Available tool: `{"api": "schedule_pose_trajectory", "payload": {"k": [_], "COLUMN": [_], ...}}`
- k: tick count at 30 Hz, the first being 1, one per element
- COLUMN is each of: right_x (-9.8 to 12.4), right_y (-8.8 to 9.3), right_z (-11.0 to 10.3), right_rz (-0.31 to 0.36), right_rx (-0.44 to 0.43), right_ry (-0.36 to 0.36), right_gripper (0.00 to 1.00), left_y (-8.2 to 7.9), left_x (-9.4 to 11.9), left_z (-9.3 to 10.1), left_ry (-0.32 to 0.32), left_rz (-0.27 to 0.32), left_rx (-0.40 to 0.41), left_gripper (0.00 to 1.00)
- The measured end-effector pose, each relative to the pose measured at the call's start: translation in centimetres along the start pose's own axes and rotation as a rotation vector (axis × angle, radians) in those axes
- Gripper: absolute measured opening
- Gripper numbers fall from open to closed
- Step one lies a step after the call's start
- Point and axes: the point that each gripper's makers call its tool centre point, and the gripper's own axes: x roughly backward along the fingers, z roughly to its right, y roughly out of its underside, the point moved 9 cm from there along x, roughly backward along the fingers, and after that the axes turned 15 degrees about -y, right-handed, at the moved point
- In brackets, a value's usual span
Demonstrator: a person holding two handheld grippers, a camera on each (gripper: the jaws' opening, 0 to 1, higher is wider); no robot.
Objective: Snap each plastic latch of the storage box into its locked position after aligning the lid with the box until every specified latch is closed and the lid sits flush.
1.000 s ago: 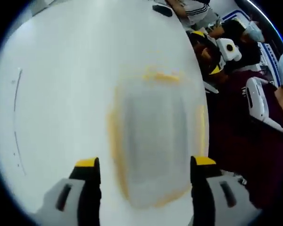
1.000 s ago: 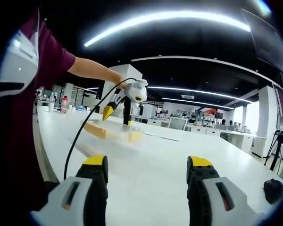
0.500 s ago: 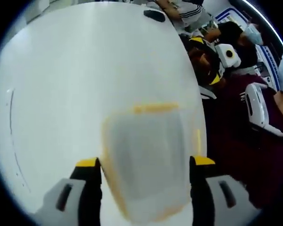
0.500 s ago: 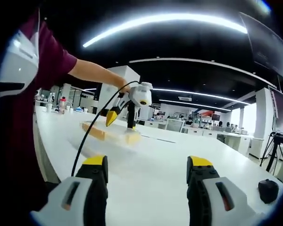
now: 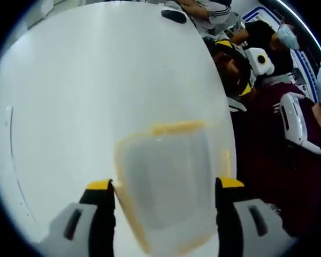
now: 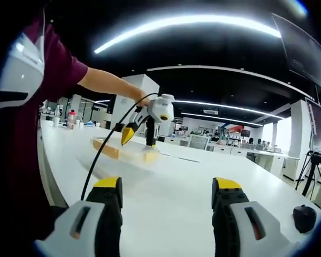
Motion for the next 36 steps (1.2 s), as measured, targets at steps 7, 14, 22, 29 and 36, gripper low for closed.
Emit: {"api": "schedule_pose_trajectory", "payload": {"k": [7, 14, 22, 29, 36], "right_x": [0.3, 0.6, 0.3, 0.5, 0.4], "right_y": [0.0, 0.1, 0.5, 0.2, 0.3], "right_z": [0.0, 0.0, -0.4, -0.4, -0.7], "right_rz": [-0.007, -0.012, -0.035, -0.047, -0.055], "right_rx": [0.000, -0.003, -0.003, 0.010, 0.012], "right_ry": [0.011, 0.020, 0.007, 0.009, 0.006], "right_gripper": [0.67, 0.67, 0.67, 0.67, 0.67], "left_y": [-0.2, -0.4, -0.4, -0.5, -0.5], "left_x": [-0.2, -0.1, -0.1, 0.1, 0.3], "left_z": [-0.4, 0.0, 0.1, 0.4, 0.8], "left_ry": [0.001, -0.008, -0.012, -0.021, -0.040], "left_rz": [-0.009, 0.003, 0.004, 0.015, 0.027], "left_rx": [-0.008, -0.041, -0.042, -0.065, -0.087], "left_gripper": [0.80, 0.78, 0.77, 0.76, 0.76]}}
